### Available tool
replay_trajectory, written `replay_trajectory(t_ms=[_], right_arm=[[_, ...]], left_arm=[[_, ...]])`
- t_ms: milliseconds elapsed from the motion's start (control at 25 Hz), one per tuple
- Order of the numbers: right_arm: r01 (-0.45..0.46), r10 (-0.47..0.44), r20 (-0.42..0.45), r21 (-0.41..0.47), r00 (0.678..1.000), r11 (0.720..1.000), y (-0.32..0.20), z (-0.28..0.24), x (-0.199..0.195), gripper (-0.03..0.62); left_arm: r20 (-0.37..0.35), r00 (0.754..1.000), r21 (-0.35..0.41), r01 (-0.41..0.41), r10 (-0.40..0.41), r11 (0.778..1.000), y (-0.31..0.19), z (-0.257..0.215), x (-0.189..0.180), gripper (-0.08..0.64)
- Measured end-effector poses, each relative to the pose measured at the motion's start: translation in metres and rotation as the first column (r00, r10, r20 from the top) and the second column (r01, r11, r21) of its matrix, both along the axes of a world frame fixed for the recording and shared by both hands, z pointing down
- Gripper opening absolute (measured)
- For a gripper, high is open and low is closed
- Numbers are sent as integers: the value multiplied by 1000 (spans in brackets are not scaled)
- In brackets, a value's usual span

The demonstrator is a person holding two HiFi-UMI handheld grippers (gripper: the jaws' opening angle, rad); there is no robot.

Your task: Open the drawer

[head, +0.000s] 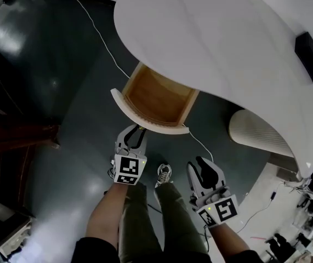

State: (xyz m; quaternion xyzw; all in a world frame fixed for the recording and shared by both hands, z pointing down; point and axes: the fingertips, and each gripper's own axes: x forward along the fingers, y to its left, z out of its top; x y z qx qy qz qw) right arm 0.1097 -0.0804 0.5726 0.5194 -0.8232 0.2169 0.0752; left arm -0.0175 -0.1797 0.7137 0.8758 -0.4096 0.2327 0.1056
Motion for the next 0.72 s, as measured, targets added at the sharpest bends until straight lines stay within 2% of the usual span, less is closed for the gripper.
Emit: replay_trajectory(t_ms=[240, 720], right_arm=[[69, -69, -2, -4, 998, 998, 8, -2, -17, 112], [132, -132, -8, 4, 991, 991, 22, -16, -31, 112]], left_arm=[[-7, 1000, -16, 13, -13, 1000, 22, 9, -14, 103], [10, 999, -18, 43, -43, 999, 32, 11, -24, 106]])
